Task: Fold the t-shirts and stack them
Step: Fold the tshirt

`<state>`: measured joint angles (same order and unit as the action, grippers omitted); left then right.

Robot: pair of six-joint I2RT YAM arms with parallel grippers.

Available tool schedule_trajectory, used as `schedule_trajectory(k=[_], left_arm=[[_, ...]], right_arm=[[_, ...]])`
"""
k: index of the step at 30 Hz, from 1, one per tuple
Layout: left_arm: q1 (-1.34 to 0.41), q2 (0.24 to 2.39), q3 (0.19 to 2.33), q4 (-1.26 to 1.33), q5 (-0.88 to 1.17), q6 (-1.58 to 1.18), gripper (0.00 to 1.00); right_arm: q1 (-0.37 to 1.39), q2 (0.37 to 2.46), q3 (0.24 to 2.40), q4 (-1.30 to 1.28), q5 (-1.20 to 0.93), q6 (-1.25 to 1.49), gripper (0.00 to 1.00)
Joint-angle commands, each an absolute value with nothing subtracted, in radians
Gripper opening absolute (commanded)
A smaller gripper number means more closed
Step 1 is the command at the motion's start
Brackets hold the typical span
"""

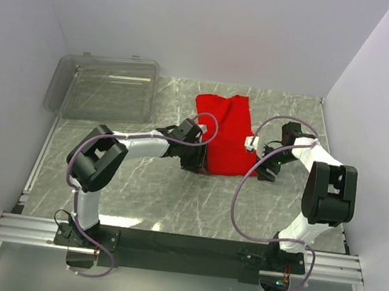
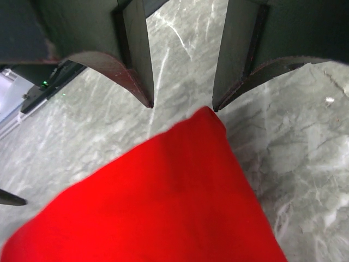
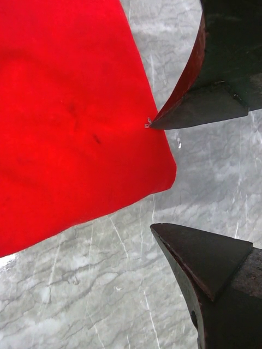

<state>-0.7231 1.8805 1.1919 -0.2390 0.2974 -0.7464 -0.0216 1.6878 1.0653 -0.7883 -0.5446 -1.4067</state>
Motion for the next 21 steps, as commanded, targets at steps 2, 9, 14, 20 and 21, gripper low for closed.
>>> schedule_trajectory(k=[2, 9, 14, 20, 21], left_arm=[[-0.730, 1.913, 1.238, -0.253, 0.285, -0.762, 0.53], [-0.730, 1.953, 1.249, -0.267, 0.272, -0.764, 0.52], [-0.732, 1.922, 1.238, -0.249, 0.258, -0.769, 0.52], [-0.730, 1.901, 1.230, -0.247, 0.245, -0.758, 0.53], [-0.732, 1.905, 1.235, -0.250, 0.241, -0.761, 0.53]], right_arm=[[-0.012, 1.698, 1.060, -0.772, -0.537, -1.402, 0.76], [-0.005, 1.707, 1.045, -0.765, -0.517, -1.408, 0.75], [0.026, 1.715, 1.040, -0.764, -0.511, -1.408, 0.75], [0.038, 1.732, 1.043, -0.739, -0.500, -1.379, 0.74], [0.041, 1.735, 1.043, -0.735, -0.497, -1.374, 0.72]])
